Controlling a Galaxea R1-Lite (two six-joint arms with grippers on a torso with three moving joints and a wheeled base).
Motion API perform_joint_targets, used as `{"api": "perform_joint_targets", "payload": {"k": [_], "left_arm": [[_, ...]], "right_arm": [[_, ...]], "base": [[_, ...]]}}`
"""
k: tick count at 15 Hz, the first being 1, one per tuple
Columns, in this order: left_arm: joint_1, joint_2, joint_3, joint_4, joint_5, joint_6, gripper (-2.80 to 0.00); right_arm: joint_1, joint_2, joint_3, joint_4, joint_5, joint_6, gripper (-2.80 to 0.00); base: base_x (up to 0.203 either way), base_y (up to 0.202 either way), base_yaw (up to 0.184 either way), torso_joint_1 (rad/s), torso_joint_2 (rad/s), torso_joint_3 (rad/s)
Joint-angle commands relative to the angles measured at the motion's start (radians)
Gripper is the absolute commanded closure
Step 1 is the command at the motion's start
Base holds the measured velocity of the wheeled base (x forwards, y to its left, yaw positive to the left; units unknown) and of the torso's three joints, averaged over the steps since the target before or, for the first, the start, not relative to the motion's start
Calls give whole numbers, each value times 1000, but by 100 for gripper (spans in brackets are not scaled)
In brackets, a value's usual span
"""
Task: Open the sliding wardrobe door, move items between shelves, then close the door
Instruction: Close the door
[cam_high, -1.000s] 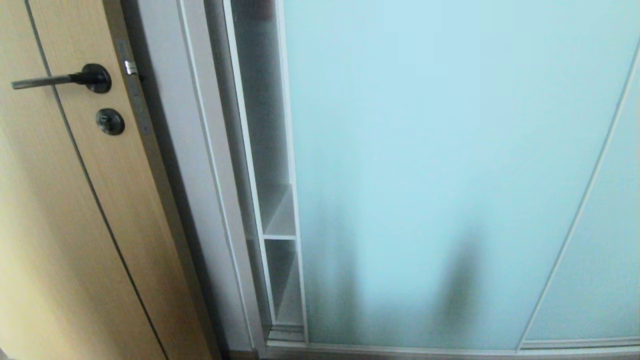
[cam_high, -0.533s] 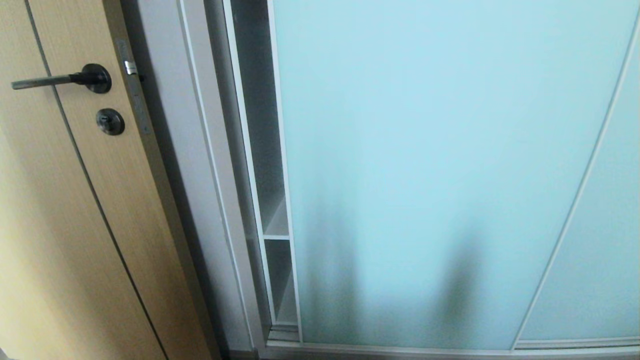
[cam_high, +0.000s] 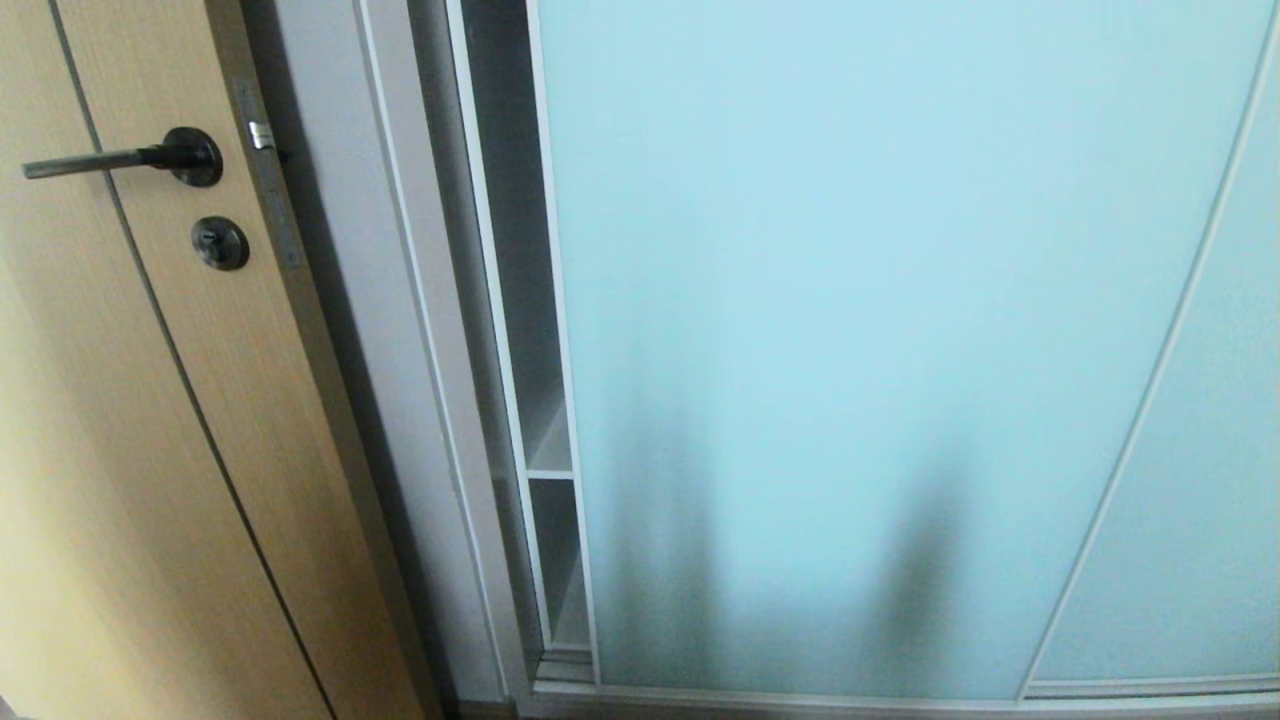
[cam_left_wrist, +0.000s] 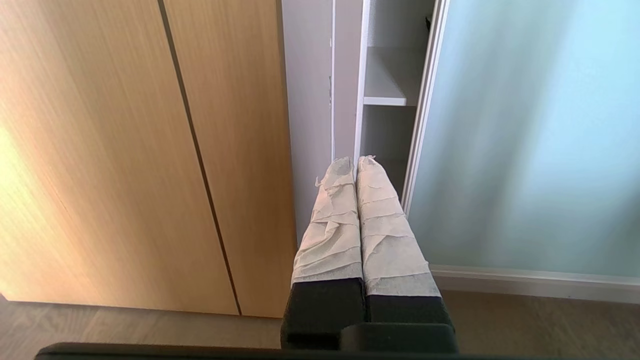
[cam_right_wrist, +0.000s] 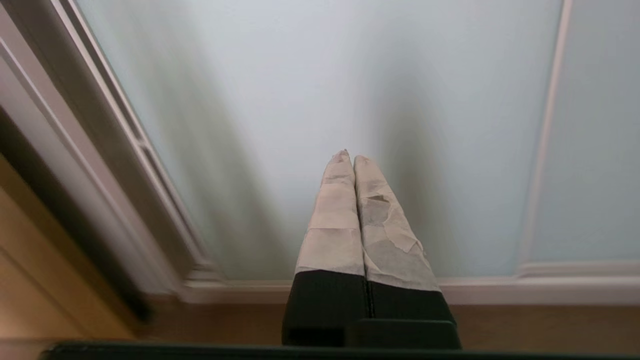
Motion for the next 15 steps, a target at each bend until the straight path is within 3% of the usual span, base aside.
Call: {"api": "perform_joint_targets", "payload": {"k": [1,2,3,8,12,15], "left_arm": [[0,0,0,0,1,0,0],[0,0,0,0,1,0,0],[0,0,0,0,1,0,0],[0,0,0,0,1,0,0],[0,0,0,0,1,0,0],[0,0,0,0,1,0,0]], "right_arm": [[0,-1,2,7,-8,150,0],[0,-1,3,6,-19,218,0],[0,-1,3,8,-24,221,0],[1,-1,2,-11,-16,-159,0],[1,-1,3,-20,-3,-197,0],[0,-1,3,13,-9,-401,0]], "base": [[0,0,0,0,0,0],[0,0,0,0,0,0],[0,0,0,0,0,0],[0,0,0,0,0,0],[0,0,0,0,0,0],[0,0,0,0,0,0]]}}
